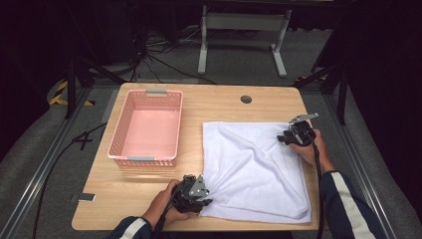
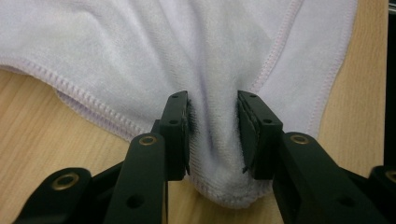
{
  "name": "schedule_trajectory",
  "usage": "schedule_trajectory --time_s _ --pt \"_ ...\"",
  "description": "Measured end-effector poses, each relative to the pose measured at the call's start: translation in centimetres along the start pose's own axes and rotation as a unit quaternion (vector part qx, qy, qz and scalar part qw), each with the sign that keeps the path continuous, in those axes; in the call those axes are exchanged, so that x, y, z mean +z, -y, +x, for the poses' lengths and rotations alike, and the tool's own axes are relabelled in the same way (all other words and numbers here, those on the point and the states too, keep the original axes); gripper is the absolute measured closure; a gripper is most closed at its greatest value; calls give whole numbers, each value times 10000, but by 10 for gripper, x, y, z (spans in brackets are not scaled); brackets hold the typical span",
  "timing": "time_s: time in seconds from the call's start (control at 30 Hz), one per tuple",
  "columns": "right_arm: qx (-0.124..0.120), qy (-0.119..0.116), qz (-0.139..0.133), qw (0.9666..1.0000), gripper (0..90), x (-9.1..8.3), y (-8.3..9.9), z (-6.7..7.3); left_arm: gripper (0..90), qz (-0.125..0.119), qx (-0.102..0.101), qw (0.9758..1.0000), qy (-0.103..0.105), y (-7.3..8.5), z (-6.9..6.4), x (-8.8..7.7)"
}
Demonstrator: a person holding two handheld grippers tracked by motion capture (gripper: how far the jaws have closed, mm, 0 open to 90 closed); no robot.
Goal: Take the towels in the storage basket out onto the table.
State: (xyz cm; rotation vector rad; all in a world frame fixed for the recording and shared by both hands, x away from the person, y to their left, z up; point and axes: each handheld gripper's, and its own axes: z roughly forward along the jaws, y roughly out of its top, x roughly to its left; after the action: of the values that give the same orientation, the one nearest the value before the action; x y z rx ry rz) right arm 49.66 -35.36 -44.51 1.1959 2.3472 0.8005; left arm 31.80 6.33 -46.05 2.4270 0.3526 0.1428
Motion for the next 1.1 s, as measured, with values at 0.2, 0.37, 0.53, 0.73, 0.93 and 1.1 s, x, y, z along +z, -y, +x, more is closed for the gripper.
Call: schedule_trajectory --time_s 0.2,0.37,0.53,0.73,0.93,1.1 --pt "-146 17 290 9995 514 1 -15 1 536 96 23 9999 -103 1 -16 -6" --pt "-366 -309 -155 9987 503 -13 -42 28 419 -150 -205 9990 -355 3 -22 -21" --pt "-663 -858 -501 9928 533 -2 -82 79 313 -54 -560 9975 -429 10 -25 -12" --pt "-878 -1009 -596 9892 558 27 -113 126 196 84 -645 9970 -428 13 -25 -4" --pt "-1100 -975 -500 9879 546 49 -129 151 205 -27 -549 9974 -467 13 -27 -3" --pt "-735 -569 -520 9943 567 44 -121 112 218 -437 -838 9936 -621 2 -11 -12"
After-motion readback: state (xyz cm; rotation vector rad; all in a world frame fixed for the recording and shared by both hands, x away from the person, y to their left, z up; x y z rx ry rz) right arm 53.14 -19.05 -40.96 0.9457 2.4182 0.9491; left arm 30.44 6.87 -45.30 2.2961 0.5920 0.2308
